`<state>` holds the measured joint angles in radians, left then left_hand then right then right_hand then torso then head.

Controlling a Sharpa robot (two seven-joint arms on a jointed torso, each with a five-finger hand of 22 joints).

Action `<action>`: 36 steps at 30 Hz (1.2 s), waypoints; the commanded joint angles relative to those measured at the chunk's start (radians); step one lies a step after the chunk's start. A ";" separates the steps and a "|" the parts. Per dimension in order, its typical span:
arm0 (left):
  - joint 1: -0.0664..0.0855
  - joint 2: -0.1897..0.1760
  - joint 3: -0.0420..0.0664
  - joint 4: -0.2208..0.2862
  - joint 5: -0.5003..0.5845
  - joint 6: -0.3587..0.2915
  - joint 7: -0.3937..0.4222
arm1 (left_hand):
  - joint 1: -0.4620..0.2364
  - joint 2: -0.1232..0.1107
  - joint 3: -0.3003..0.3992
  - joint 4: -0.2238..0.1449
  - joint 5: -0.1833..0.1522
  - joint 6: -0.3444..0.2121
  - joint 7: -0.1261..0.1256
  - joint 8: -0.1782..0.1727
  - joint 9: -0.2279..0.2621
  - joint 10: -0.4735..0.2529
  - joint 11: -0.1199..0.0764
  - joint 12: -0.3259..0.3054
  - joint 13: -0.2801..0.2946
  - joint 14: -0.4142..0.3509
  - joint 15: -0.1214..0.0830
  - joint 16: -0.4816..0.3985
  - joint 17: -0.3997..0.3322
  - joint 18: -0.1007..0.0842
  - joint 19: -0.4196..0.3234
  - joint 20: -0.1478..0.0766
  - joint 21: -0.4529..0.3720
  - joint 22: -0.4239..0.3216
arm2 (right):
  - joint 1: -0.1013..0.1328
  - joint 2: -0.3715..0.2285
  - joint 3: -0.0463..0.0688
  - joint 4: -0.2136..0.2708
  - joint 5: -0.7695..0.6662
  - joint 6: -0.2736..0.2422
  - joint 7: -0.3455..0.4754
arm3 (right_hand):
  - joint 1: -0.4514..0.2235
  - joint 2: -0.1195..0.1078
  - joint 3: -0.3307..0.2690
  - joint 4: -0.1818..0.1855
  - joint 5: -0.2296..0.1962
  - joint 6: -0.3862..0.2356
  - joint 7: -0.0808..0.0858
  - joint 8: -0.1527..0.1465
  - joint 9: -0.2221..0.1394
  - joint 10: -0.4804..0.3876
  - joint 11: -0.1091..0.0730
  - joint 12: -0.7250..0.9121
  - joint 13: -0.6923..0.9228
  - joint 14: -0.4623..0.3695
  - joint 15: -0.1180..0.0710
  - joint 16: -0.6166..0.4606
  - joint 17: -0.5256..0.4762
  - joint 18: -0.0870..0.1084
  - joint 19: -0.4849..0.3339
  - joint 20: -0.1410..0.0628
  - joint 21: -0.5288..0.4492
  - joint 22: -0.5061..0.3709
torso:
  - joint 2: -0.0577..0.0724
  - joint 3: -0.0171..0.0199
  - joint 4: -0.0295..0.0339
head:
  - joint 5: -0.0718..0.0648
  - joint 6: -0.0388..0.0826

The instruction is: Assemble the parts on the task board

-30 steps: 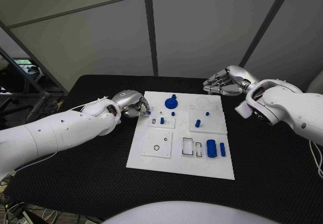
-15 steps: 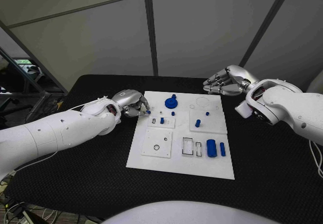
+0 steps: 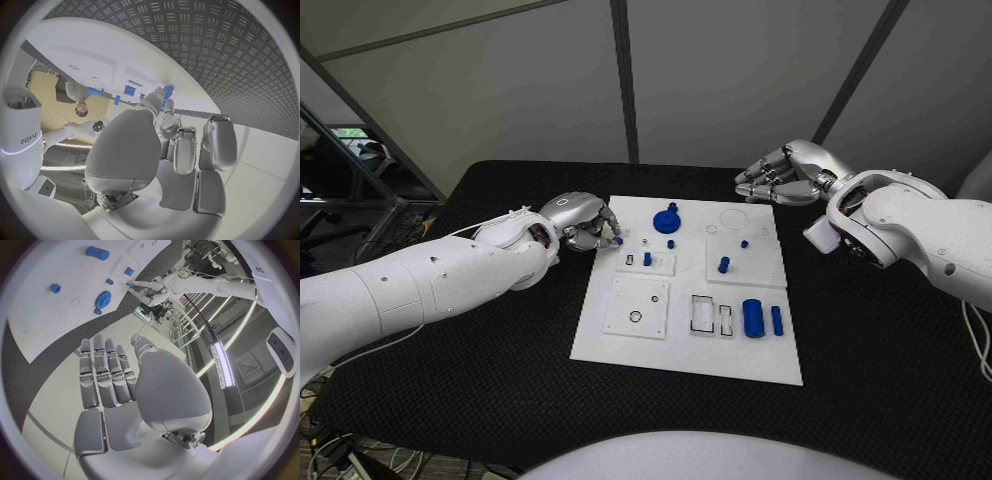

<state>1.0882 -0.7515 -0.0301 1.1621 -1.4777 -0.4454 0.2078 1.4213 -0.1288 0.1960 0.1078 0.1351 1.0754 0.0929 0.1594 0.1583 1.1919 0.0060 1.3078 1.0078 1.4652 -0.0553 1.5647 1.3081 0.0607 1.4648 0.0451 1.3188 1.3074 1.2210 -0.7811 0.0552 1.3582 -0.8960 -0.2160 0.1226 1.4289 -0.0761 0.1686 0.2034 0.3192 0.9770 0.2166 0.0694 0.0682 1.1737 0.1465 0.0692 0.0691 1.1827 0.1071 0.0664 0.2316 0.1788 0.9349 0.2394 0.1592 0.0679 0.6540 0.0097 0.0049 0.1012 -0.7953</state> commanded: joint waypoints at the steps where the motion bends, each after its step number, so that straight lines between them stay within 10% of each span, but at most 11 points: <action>1: 0.001 0.001 0.001 0.000 0.005 -0.006 0.000 | -0.008 0.004 0.002 0.006 0.001 -0.008 0.000 -0.005 -0.002 -0.001 0.007 0.000 0.001 0.106 0.009 0.006 0.263 -0.017 0.049 0.008 0.005 0.204 | 0.002 0.001 0.001 0.000 -0.001 -0.003 0.007 | -0.001 0.010 0.006 0.001 0.004 -0.007 -0.002 0.001 0.001 -0.008 0.000 0.002 -0.001 -0.009 -0.001 -0.002 -0.001 0.006 0.009 0.001 -0.004 -0.001 | 0.001 0.0002 -0.0003 | 0.000 0.000; 36: 0.001 -0.003 0.003 0.005 0.037 0.000 0.007 | -0.005 0.009 0.005 0.008 0.002 -0.006 0.001 -0.007 -0.002 0.000 0.008 0.000 0.003 0.106 0.010 0.006 0.263 -0.017 0.050 0.010 0.008 0.205 | 0.002 0.002 0.001 -0.003 -0.001 -0.001 0.007 | 0.000 0.010 0.007 0.000 0.004 -0.007 -0.002 0.001 0.001 -0.008 0.001 0.002 -0.001 -0.009 -0.001 -0.002 -0.002 0.006 0.010 0.001 -0.006 -0.001 | 0.000 0.0000 0.0002 | 0.000 -0.003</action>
<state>1.0882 -0.7533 -0.0284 1.1639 -1.4501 -0.4471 0.2089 1.4172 -0.1248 0.1987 0.1104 0.1351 1.0755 0.0928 0.1558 0.1584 1.1919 0.0060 1.3078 1.0091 1.4687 -0.0518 1.5647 1.3081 0.0608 1.4684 0.0486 1.3229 1.3074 1.2210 -0.7795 0.0552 1.3546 -0.8961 -0.2157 0.1226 1.4290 -0.0761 0.1686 0.2034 0.3192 0.9770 0.2165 0.0694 0.0682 1.1737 0.1465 0.0693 0.0690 1.1827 0.1071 0.0664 0.2309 0.1787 0.9384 0.2429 0.1593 0.0679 0.6543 0.0097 0.0049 0.1007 -0.7983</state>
